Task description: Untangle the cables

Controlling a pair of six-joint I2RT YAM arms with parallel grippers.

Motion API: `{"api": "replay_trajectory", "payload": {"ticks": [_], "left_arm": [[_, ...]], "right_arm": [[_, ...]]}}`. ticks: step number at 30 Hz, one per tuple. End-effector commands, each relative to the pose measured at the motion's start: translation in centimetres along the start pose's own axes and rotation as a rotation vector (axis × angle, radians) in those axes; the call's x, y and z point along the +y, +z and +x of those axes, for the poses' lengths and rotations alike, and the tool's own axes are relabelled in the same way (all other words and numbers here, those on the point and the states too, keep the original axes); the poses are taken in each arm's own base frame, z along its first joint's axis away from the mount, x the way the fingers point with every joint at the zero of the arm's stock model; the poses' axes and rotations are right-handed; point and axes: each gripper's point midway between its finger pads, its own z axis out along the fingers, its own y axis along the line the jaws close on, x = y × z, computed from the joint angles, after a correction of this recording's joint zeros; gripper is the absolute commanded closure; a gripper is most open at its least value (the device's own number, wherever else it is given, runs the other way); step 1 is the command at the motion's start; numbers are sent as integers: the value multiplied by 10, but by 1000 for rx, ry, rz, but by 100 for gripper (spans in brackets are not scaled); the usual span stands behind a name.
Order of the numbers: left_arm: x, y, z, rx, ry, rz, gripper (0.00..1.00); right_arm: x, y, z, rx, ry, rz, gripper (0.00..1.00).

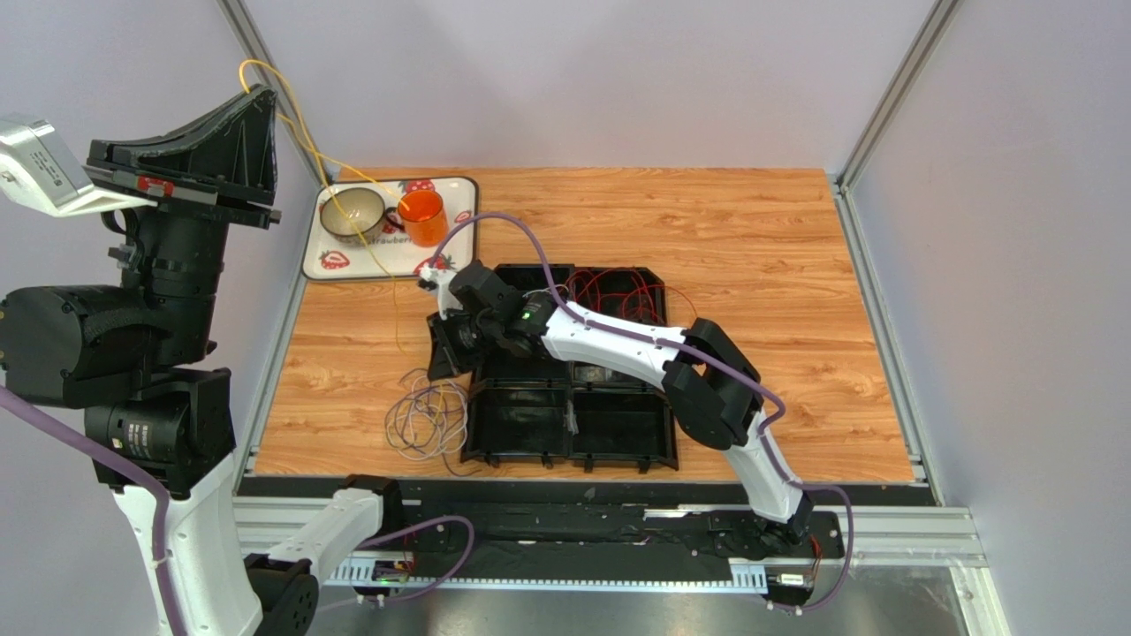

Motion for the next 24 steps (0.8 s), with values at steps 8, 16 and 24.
{"api": "replay_trajectory", "payload": {"ticks": [8,16,24], "left_arm": [[-10,-20,3,17,-29,30,100],[12,-45,60,161,-59,-49,100],[14,-53,98,270,-111,-30,100]], "right_arm": [[40,-87,-108,-247,-89,-2,100],[72,-206,-165,-472,-118,-19,100],[94,-281,-179,-610,-119,-22,100]]}}
